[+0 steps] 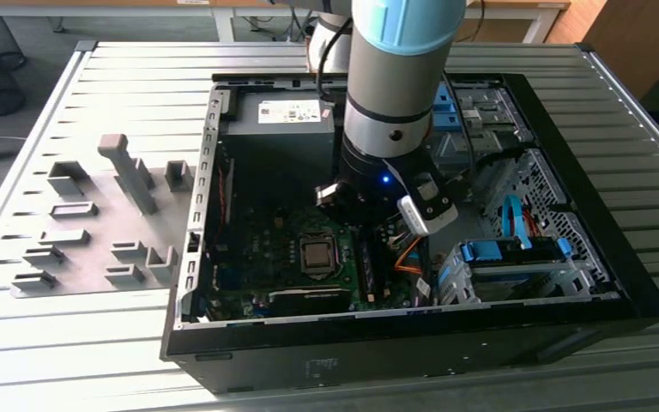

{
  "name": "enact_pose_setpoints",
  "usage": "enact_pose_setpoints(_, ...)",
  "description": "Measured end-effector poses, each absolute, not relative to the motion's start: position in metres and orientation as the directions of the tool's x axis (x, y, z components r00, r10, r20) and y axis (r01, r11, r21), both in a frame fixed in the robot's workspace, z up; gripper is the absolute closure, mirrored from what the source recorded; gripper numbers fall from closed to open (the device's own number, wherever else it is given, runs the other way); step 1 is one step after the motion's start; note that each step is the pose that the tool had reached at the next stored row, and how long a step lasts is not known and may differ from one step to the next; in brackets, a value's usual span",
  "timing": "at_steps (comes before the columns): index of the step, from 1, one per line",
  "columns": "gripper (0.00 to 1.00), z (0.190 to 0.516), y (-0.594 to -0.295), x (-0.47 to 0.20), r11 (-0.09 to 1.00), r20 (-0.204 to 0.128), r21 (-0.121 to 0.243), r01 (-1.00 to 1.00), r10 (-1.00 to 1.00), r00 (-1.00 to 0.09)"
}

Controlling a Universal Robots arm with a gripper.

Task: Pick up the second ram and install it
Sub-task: 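Insert the second ram into the second slot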

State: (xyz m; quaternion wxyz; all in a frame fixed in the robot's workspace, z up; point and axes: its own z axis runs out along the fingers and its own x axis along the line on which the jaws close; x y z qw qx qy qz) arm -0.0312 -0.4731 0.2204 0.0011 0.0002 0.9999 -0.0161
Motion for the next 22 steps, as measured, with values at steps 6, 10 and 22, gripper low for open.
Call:
enact_pose_setpoints(6, 0.86, 0.2176, -0.4732, -0.0306, 0.999, -0.002, -0.032, 0.000, 0.000, -1.000)
enact_pose_setpoints(10, 0.86, 0.2172, -0.4732, -0.0305, 0.999, -0.002, -0.032, 0.000, 0.000, -1.000)
enact_pose_setpoints(22, 0.86, 0.2155, -0.4731, -0.0306, 1.000, -0.002, -0.025, 0.000, 0.000, -1.000)
